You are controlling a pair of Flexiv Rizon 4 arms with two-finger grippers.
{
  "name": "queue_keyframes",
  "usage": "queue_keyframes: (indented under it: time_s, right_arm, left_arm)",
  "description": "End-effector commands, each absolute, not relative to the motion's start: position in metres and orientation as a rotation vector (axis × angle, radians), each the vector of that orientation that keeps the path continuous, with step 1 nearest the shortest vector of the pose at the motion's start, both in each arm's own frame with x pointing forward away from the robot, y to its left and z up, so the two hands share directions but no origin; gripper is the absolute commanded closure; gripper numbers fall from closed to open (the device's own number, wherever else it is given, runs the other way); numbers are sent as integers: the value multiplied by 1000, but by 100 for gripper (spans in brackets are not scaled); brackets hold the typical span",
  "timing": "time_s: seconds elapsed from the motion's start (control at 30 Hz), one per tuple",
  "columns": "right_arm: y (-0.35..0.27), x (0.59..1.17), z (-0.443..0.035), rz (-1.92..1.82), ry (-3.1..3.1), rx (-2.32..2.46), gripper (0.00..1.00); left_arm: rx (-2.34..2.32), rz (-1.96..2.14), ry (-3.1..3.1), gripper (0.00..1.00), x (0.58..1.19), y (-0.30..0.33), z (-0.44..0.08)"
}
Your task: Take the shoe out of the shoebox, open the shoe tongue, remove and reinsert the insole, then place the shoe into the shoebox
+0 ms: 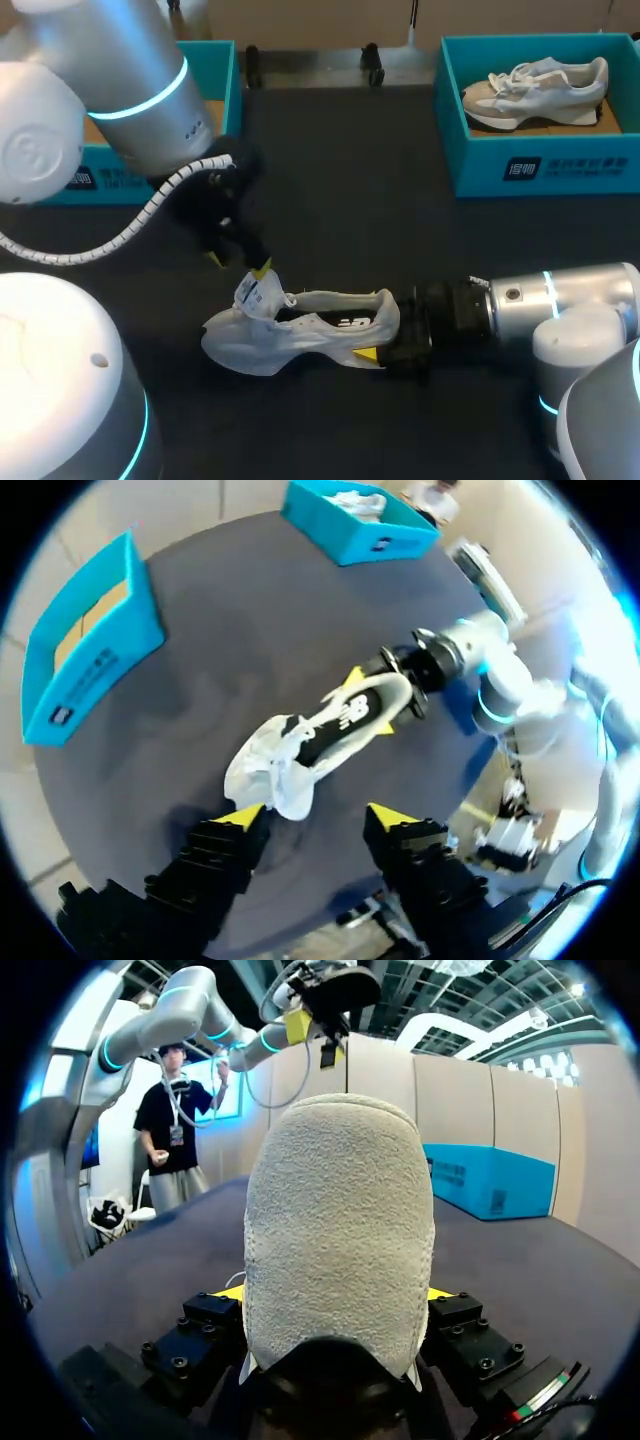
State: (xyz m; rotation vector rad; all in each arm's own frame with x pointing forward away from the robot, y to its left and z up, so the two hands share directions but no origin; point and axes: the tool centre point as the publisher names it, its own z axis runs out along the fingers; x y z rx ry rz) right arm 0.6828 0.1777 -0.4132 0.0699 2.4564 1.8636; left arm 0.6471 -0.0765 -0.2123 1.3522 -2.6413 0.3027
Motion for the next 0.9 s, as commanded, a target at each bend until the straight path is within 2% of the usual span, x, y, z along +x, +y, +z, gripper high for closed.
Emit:
queue_keyframes:
  time_s: [0.03, 0.27, 0.3, 0.37, 0.7, 0.9]
  right_arm:
    - [179, 683, -412, 1859, 2459, 71, 100]
    - [179, 683, -412, 1859, 2459, 71, 100]
    - [179, 683, -412, 1859, 2459, 71, 100]
    - [179, 683, -412, 1859, 2459, 71, 100]
    - [179, 683, -412, 1859, 2459, 71, 100]
    - [179, 683, -412, 1859, 2459, 71, 100]
  left_arm:
    - [898, 274, -2910, 100, 641, -89, -200]
    - [415, 278, -2990, 100, 637, -105, -194]
    - [417, 262, -2995, 100, 641, -108, -195]
    - [769, 150, -2923, 100, 662, -121, -201]
    - [769, 150, -2923, 100, 662, -121, -201]
    - [494, 256, -3074, 100, 651, -139, -229]
